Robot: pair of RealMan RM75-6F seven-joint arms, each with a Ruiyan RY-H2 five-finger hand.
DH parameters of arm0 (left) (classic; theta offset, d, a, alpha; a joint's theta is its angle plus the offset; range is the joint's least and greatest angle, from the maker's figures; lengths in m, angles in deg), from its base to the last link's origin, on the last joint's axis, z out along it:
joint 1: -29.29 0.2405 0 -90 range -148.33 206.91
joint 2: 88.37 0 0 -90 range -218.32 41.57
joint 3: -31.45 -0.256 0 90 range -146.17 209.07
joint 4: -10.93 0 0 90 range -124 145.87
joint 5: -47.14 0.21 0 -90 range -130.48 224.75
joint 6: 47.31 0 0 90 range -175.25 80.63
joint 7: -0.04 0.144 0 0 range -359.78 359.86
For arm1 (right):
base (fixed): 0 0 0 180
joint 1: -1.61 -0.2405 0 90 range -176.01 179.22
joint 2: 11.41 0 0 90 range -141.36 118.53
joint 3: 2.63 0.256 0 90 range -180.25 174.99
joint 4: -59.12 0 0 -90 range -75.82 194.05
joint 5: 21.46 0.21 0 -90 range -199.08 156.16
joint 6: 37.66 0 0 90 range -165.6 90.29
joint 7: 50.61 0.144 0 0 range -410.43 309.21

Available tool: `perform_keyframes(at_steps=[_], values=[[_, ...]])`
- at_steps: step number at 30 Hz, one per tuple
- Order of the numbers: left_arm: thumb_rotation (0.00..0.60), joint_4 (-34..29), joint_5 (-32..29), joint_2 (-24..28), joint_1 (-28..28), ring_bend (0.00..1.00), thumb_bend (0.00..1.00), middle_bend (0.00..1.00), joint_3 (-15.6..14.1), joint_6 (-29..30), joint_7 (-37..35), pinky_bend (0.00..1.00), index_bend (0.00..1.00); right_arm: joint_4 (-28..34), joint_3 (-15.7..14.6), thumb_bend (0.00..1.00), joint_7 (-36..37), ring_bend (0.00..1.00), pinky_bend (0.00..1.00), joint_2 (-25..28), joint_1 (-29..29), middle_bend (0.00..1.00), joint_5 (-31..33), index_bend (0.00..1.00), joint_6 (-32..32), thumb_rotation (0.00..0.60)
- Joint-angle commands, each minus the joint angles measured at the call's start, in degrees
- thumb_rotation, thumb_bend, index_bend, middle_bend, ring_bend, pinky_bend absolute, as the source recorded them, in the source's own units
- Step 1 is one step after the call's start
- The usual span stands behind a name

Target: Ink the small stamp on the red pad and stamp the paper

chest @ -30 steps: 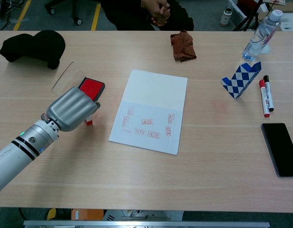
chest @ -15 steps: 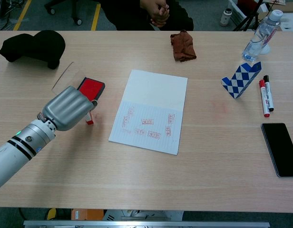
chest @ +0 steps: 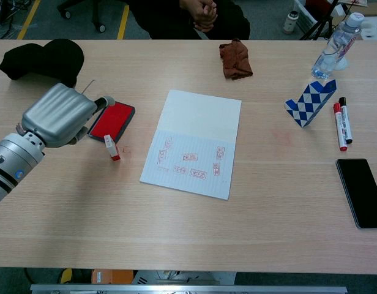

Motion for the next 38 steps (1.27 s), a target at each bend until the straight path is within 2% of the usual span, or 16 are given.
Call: perform_keyframes(at_steps=[1,4,9,13,24,32,38], values=[[0.6,-5.21,-1.56,5.99,1.98,0.51,0.32,0.49,3.09,3.01,-10.99,0.83,0.19,0.23,0.22,0.26,0.2,0.29,0.37,0.31,-0.48,0.31,0.32,0.22,-0.78,0.6],[0.6,-4.57,-1.23,8.43,3.41,0.47,0.29,0.46,4.47,5.59,-17.32,0.74,0.19,0.32,0.5,0.26,0.82,0.29,0.37,0.35,-1.07,0.31,0.57,0.22,-1.56,0.6],[0.6,0.12,-2.99,10.45,6.0,0.41,0.27,0.42,6.42,9.04,-25.77,0.61,0.2,0.11,0.8,0.26,1.06,0.29,0.36,0.11,-2.25,0.31,0.39,0.22,-2.77,0.6],[0.6,1.59,-5.04,12.43,8.41,0.4,0.27,0.41,6.25,10.32,-29.14,0.58,0.2,-0.15,0.88,0.26,0.92,0.29,0.36,-0.34,-3.13,0.31,0.29,0.23,-3.74,0.6],[0.6,2.31,-2.57,16.61,16.03,0.4,0.27,0.41,1.96,16.29,-36.43,0.56,0.31,-2.47,-0.55,0.26,0.79,0.29,0.36,-2.06,-5.44,0.36,-5.32,0.33,-3.67,0.6],[0.6,1.53,1.61,18.03,20.3,0.4,0.27,0.41,-1.53,19.87,-39.39,0.55,0.34,-3.65,-2.16,0.26,1.07,0.29,0.36,-2.97,-6.54,0.38,-10.35,0.37,-1.98,0.6],[0.6,0.98,4.25,18.04,22.36,0.4,0.27,0.41,-2.83,22.08,-40.13,0.55,0.34,-3.18,-2.4,0.26,0.2,0.3,0.36,-3.51,-6.76,0.39,-11.27,0.37,-0.79,0.6]])
